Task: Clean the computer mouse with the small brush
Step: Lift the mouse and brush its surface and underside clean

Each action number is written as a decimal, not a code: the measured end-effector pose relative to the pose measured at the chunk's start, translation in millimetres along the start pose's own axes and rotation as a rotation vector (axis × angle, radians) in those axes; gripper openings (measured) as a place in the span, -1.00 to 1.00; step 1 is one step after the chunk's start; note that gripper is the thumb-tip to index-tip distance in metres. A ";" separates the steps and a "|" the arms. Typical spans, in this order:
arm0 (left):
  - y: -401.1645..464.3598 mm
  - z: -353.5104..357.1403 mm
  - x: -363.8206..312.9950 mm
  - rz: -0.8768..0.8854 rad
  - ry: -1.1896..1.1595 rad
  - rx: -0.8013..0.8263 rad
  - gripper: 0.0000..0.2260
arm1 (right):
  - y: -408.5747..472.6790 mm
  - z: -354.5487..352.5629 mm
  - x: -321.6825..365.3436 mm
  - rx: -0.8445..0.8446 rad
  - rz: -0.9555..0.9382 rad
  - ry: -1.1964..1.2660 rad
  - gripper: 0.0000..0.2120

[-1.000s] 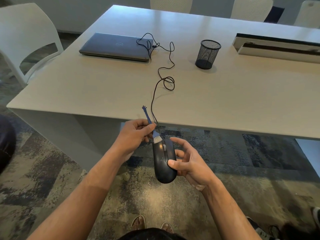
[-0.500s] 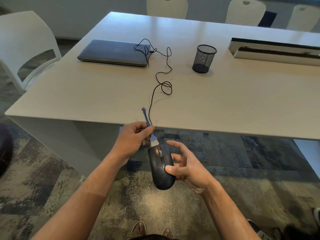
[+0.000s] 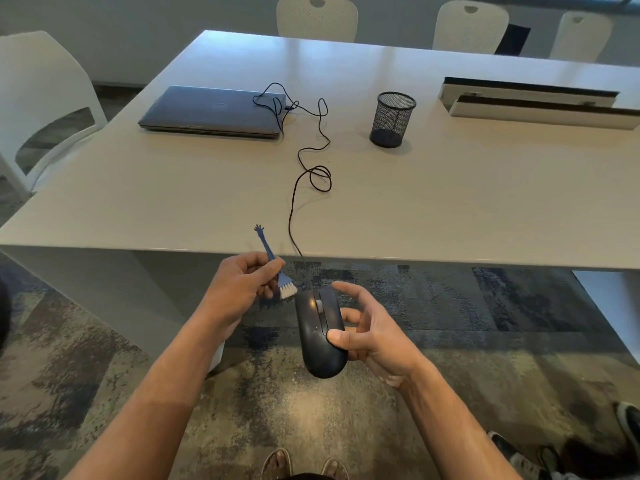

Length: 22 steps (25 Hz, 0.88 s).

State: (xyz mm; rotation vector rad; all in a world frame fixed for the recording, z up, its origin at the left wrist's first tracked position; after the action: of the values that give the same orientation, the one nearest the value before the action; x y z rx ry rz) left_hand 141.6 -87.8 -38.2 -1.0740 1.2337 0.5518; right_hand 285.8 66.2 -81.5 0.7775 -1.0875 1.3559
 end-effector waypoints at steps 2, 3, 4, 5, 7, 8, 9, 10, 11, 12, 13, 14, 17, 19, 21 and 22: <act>-0.5 8.7 -3.2 0.048 -0.008 -0.014 -0.88 | -0.1 4.1 -1.2 0.028 0.010 -0.007 -0.22; -1.8 13.5 -4.0 0.072 -0.002 -0.017 -0.89 | 0.1 5.6 -1.4 0.028 0.009 -0.003 -0.22; -3.4 16.2 -4.5 0.098 -0.003 -0.029 -0.90 | 0.5 5.9 -1.4 0.019 0.004 0.005 -0.21; -5.2 16.4 -4.8 0.125 -0.013 -0.051 -0.91 | 0.9 4.6 -0.7 0.002 -0.003 0.017 -0.20; -9.8 12.8 -4.5 0.180 -0.030 -0.111 -0.91 | 2.0 0.3 0.9 -0.034 -0.018 0.049 -0.19; -12.9 11.7 -3.0 0.199 -0.037 -0.131 -0.91 | 2.6 -1.5 1.4 -0.048 -0.022 0.062 -0.19; -16.2 11.2 -0.7 0.213 -0.050 -0.144 -0.92 | 2.9 -2.8 1.6 -0.057 -0.024 0.070 -0.19; -19.3 11.1 1.9 0.225 -0.068 -0.155 -0.92 | 3.0 -3.4 1.5 -0.063 -0.027 0.074 -0.19; -22.5 10.2 4.7 0.235 -0.090 -0.168 -0.92 | 3.2 -3.5 1.5 -0.067 -0.030 0.078 -0.20; -25.6 8.9 8.0 0.239 -0.120 -0.184 -0.91 | 3.3 -3.0 1.5 -0.070 -0.036 0.085 -0.22; -28.7 7.4 11.8 0.234 -0.162 -0.197 -0.90 | 3.7 -2.4 1.7 -0.075 -0.042 0.095 -0.24; -31.8 6.1 16.0 0.226 -0.206 -0.201 -0.91 | 4.2 -2.3 2.0 -0.083 -0.050 0.108 -0.25; -42.9 9.3 24.2 0.217 -0.287 -0.168 -0.89 | 6.8 -4.5 5.9 -0.112 -0.068 0.129 -0.28; -49.6 14.1 27.0 0.222 -0.314 -0.143 -0.89 | 8.3 -5.6 8.7 -0.127 -0.073 0.147 -0.28; -55.1 17.6 28.9 0.225 -0.335 -0.131 -0.89 | 9.9 -6.5 10.8 -0.140 -0.084 0.174 -0.29; -57.6 18.8 29.7 0.223 -0.350 -0.127 -0.89 | 10.6 -7.1 11.8 -0.149 -0.089 0.187 -0.30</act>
State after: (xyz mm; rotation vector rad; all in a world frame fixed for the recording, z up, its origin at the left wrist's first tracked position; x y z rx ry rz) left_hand 207.0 -102.2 -46.5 -0.9013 1.0240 0.9579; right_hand 275.2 78.1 -74.7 0.5715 -0.9828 1.2308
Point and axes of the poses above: each hand's wrist, its own y-axis towards the middle knuckle, its own z-axis out of the palm, x = y × z, the point moved 9 cm from there along y, towards the middle knuckle, and after that the axes turned 10 degrees about -z, right-handed, at the moved point
